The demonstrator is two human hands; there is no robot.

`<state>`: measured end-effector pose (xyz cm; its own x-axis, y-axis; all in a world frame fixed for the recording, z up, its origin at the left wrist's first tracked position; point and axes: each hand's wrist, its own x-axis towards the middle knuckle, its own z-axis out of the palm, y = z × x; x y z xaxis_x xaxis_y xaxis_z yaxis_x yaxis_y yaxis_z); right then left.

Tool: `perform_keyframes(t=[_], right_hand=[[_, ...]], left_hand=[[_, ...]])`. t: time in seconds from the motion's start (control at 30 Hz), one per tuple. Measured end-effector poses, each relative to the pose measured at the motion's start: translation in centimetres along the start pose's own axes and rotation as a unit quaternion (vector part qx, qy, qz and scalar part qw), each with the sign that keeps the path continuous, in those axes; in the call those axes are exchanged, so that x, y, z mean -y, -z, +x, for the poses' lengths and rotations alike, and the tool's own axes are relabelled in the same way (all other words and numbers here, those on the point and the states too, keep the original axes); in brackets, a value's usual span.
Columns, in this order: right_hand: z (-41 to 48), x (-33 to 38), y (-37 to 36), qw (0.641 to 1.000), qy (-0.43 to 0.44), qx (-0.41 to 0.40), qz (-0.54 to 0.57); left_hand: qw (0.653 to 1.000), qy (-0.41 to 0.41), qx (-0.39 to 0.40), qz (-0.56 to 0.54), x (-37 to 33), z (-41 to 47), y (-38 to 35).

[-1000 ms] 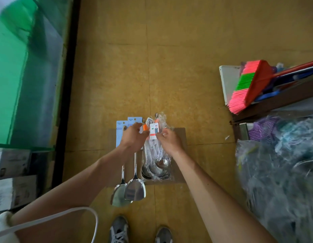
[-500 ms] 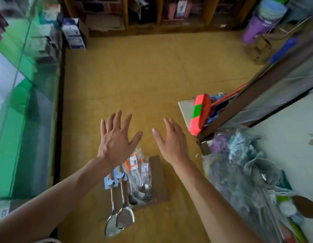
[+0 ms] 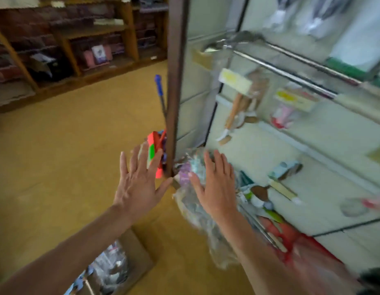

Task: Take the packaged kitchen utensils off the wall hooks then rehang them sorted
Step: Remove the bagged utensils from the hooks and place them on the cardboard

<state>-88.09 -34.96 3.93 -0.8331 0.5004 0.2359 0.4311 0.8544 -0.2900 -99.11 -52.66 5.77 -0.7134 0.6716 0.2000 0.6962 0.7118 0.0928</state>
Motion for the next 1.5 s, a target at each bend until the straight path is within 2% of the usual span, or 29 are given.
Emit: perform_keyframes(t=[0.17,0.37,0.57,0.83,1.13,1.33,1.5], right_hand=[[-4.6,-9.5,5.3,0.993,-0.102,-0.047,-0.036],[-13.1,-18.2,11.8,0.969,-0.225,-0.075,-0.07],[-24.4,-25.0,18.5,0.923,-0.346,-0.136,-0.098],[-40.8,-31.3,24.4,0.861,-0.464,-0.174,-0.114],[-53.8,-39.8,30.3,0.812,-0.539,-0.177,-0.137],[-56.9,-45.5,33.3,0.808,-0.546,-0.178,-0.132],[-56.1,-49.9,34.5,0.822,-0.536,-0.156,-0.112]], left_hand=[[0.992,-0.124,-0.005,-0.003,-11.3,1.9,0.0],[0.965,-0.262,0.016,-0.011,-24.4,0.5,0.2],[0.916,-0.397,0.009,-0.047,-37.4,-3.7,1.9],[0.849,-0.523,0.031,-0.068,-53.4,-14.1,2.0],[0.8,-0.591,0.045,-0.091,-69.4,-23.6,1.8],[0.789,-0.601,0.045,-0.122,-77.4,-26.3,1.2],[0.792,-0.59,0.062,-0.14,-81.4,-25.8,-0.2]])
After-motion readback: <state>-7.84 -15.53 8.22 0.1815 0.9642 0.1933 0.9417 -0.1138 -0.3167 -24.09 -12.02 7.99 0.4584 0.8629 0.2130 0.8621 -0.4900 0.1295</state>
